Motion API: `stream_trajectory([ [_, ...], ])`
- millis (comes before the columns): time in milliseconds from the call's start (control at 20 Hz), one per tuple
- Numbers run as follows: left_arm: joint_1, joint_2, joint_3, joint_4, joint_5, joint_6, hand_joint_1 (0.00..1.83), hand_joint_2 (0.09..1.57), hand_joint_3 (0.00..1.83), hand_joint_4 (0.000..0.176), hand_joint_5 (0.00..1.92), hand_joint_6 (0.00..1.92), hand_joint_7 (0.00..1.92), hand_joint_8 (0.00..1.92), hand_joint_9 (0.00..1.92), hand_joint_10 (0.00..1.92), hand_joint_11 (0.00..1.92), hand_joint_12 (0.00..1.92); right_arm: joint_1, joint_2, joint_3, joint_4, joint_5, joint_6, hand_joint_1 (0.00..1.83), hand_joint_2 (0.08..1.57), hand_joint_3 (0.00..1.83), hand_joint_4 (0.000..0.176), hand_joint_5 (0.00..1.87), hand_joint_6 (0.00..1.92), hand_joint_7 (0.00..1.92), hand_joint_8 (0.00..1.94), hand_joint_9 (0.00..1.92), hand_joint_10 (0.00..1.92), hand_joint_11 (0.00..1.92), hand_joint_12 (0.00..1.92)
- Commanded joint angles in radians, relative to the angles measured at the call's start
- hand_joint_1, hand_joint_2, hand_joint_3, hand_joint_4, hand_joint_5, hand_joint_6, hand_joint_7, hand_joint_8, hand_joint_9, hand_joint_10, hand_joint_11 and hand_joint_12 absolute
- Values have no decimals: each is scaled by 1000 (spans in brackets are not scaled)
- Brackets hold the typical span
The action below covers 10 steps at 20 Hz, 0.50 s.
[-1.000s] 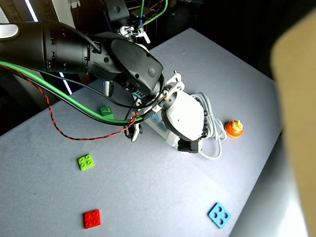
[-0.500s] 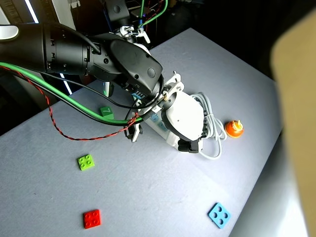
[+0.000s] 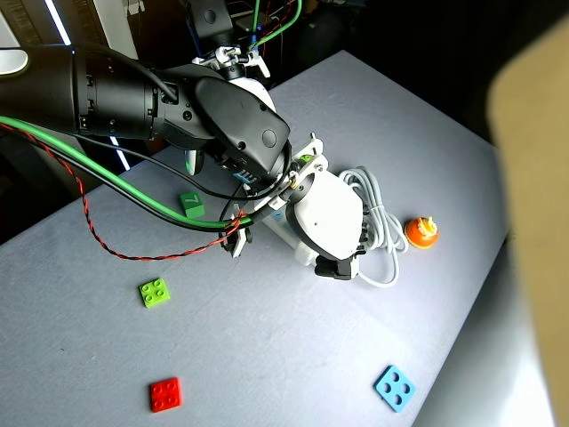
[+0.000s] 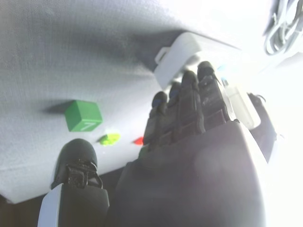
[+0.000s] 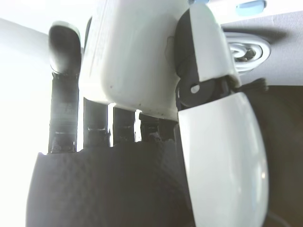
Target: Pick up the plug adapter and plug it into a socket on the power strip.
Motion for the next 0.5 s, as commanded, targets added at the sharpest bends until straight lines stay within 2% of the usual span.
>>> stream_trajectory([
  [0,-1,2,-6,54,-36,-1,0,1204,0,0,20,7,22,7,7,3,21,10,12,-4,-4,-28,-26,-7,1219,1187,0,0,811,1079,904,1326,767,1287,646,1622],
  [400,9,2,-9,54,-41,-25,0,1213,3,0,0,0,0,0,0,0,0,0,7,-54,18,-47,-31,-7,1215,1196,0,0,812,1071,872,1384,739,1307,618,1649],
  [450,10,2,-10,54,-44,-25,0,1206,0,0,0,0,0,0,0,0,0,0,2,-60,19,-55,-32,-7,1222,1184,0,0,831,1045,900,1336,756,1288,635,1636],
])
